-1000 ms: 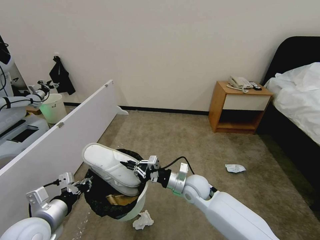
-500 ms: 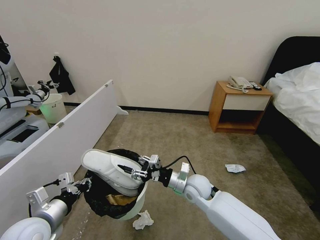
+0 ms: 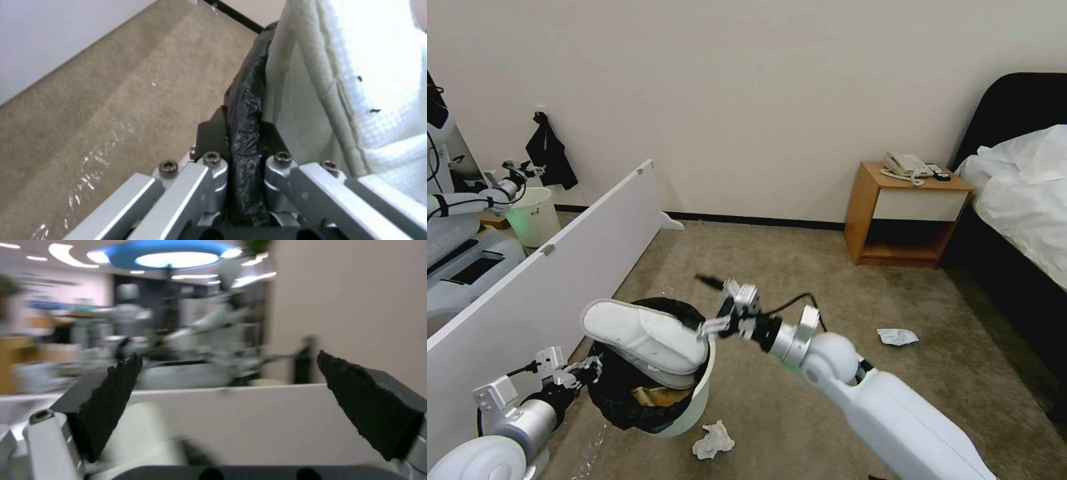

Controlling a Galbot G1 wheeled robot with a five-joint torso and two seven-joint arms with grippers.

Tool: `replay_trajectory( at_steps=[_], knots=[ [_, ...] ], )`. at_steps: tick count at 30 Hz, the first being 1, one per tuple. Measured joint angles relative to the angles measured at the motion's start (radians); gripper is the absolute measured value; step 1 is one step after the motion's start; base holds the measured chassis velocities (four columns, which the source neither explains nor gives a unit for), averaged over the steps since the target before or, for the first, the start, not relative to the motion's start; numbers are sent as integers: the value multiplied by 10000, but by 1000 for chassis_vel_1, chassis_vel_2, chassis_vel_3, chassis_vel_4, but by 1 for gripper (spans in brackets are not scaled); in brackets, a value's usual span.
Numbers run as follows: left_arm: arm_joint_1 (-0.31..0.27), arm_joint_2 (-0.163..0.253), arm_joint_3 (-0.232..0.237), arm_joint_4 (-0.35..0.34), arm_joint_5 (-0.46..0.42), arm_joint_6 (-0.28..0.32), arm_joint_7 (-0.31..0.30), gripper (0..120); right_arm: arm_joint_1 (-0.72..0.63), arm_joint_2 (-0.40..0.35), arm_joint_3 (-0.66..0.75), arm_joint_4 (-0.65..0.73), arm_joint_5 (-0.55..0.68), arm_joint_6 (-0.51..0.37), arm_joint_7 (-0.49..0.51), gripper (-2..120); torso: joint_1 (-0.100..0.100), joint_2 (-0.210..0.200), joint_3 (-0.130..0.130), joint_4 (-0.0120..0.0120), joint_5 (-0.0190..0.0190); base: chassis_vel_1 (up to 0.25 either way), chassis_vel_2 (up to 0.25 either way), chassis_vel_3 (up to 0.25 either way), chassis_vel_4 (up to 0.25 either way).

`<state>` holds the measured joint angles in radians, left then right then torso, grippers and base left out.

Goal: Pick up the trash bin, then pick up the garbage from the floor and place it into the trash bin.

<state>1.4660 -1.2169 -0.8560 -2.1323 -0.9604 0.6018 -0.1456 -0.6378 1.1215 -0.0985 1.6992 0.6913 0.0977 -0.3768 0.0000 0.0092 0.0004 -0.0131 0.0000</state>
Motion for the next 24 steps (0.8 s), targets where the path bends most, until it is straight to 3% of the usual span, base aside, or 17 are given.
replay_trajectory(
  at_steps=[1,7,15,24],
  knots=[
    [0,0,0,0,0,0,0,4,0,0,0,0,0,0,0,100,0,0,0,0,0,0,0,0,0],
    [-6,-10,-22,0,-18,-183,-62,4,-238,-30,1554,-21,-395,-1397,2716,100,0,0,0,-3,1,0,0,0,0],
    [-34,-32,-7,-156,-99,-366,-155,4,-611,-92,2096,11,-494,-2887,4961,100,0,0,0,-2,1,0,0,0,0],
    [5,-18,-52,-264,-121,-306,-157,4,-768,54,2110,-98,-608,-3205,5391,100,1,0,0,-1,-1,0,0,0,0]
  ],
)
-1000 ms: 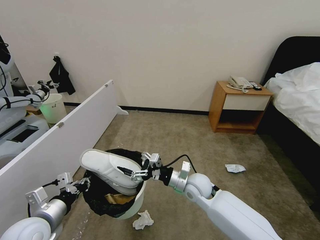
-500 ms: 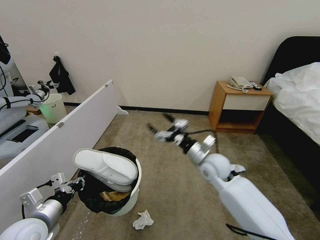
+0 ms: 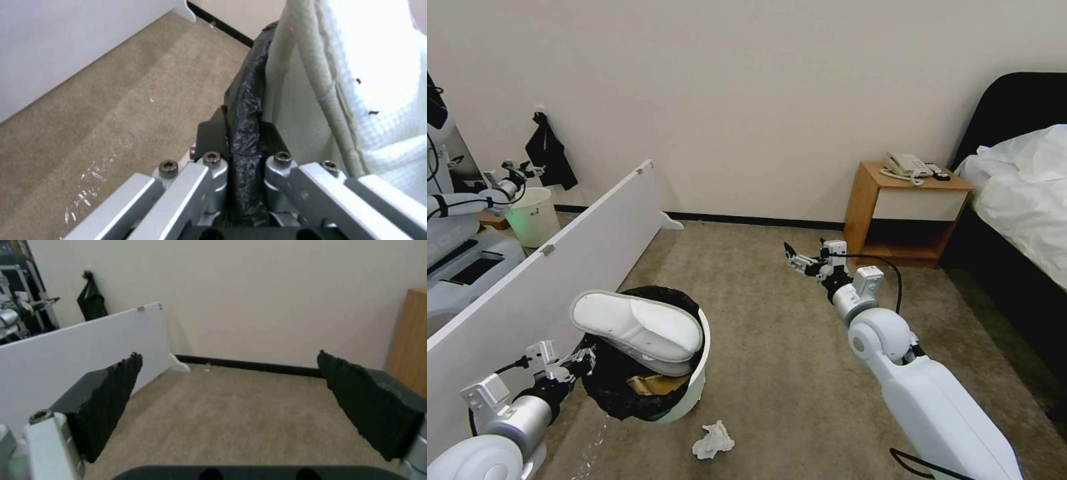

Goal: Pick up the trash bin, then pick up the garbage from the floor and place it into the trash bin.

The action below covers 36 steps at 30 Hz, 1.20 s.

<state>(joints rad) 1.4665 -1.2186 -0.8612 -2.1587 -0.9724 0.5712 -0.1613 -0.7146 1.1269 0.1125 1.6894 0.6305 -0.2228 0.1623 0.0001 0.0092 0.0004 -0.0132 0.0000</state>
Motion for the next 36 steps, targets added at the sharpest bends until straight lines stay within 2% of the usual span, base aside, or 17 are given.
replay_trajectory(
  at_steps=[36],
  knots=[
    [-42,-49,65,-80,10,42,-37,4,-169,16,-21,-488,-494,-5,8,100,-1,0,1,-1,1,0,0,0,0]
  ],
)
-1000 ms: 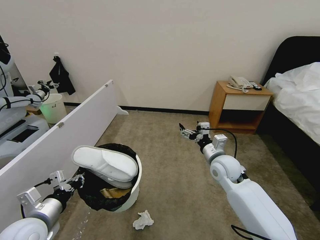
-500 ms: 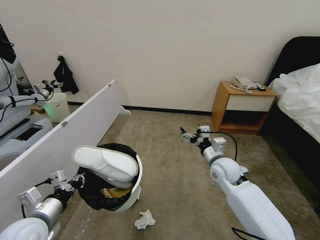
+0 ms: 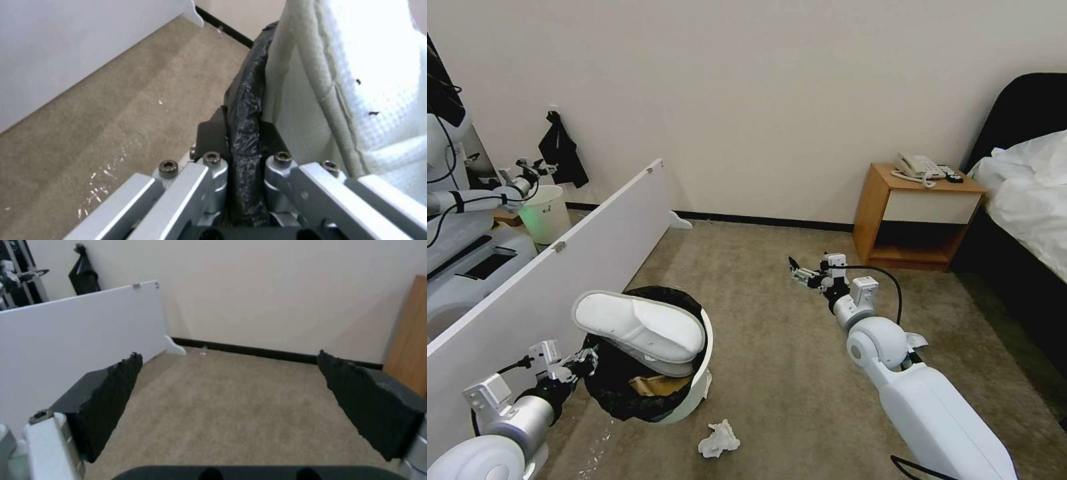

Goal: Pick up the trash bin, then pick up the garbage from the floor and place it into the trash bin.

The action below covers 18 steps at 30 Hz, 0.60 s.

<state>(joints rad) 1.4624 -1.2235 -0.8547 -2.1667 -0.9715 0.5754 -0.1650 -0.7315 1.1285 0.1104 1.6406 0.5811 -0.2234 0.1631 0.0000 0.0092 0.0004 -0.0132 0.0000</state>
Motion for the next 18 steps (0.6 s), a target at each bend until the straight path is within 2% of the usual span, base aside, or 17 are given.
replay_trajectory(
  at_steps=[18],
  knots=[
    [-26,-18,12,-3,-80,26,-8,4,-19,39,-35,5,-13,-2,-17,100,0,0,0,0,0,0,0,0,0]
  ],
)
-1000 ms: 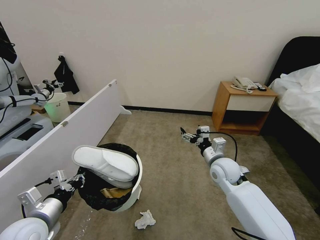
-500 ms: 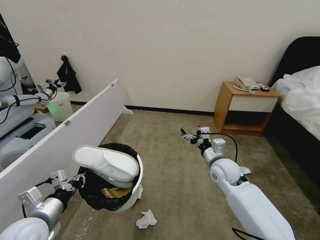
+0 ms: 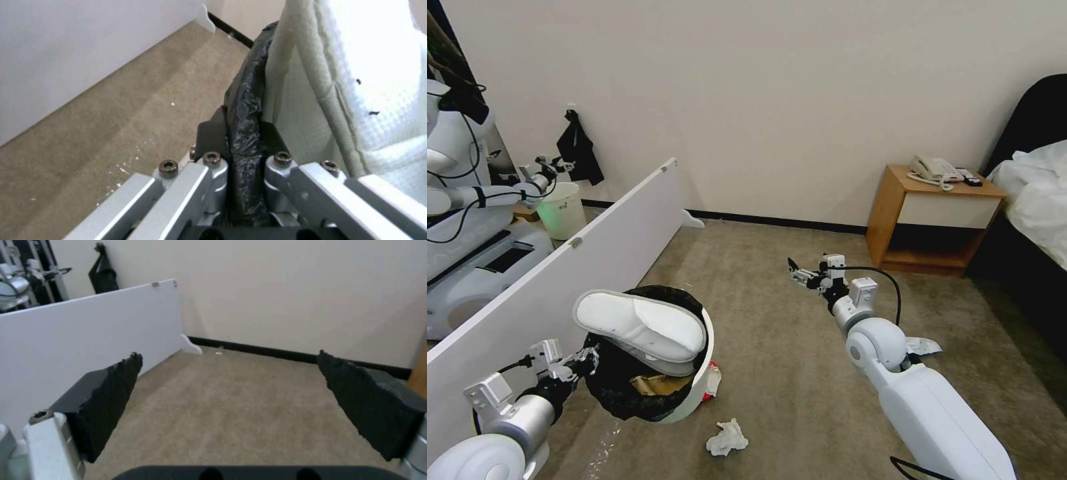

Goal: Pick up the trash bin, then pick up the garbage from the floor and place it into the trash bin.

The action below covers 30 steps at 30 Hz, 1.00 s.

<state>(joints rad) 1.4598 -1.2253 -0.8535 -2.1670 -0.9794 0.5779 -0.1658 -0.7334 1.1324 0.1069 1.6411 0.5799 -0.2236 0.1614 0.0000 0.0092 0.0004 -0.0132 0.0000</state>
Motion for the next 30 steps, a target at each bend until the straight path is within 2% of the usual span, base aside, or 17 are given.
replay_trajectory(
  at_steps=[30],
  knots=[
    [0,-54,33,-70,13,14,-42,4,-60,-56,63,30,-41,-64,8,100,0,0,0,1,0,11,9,9,10]
  ],
)
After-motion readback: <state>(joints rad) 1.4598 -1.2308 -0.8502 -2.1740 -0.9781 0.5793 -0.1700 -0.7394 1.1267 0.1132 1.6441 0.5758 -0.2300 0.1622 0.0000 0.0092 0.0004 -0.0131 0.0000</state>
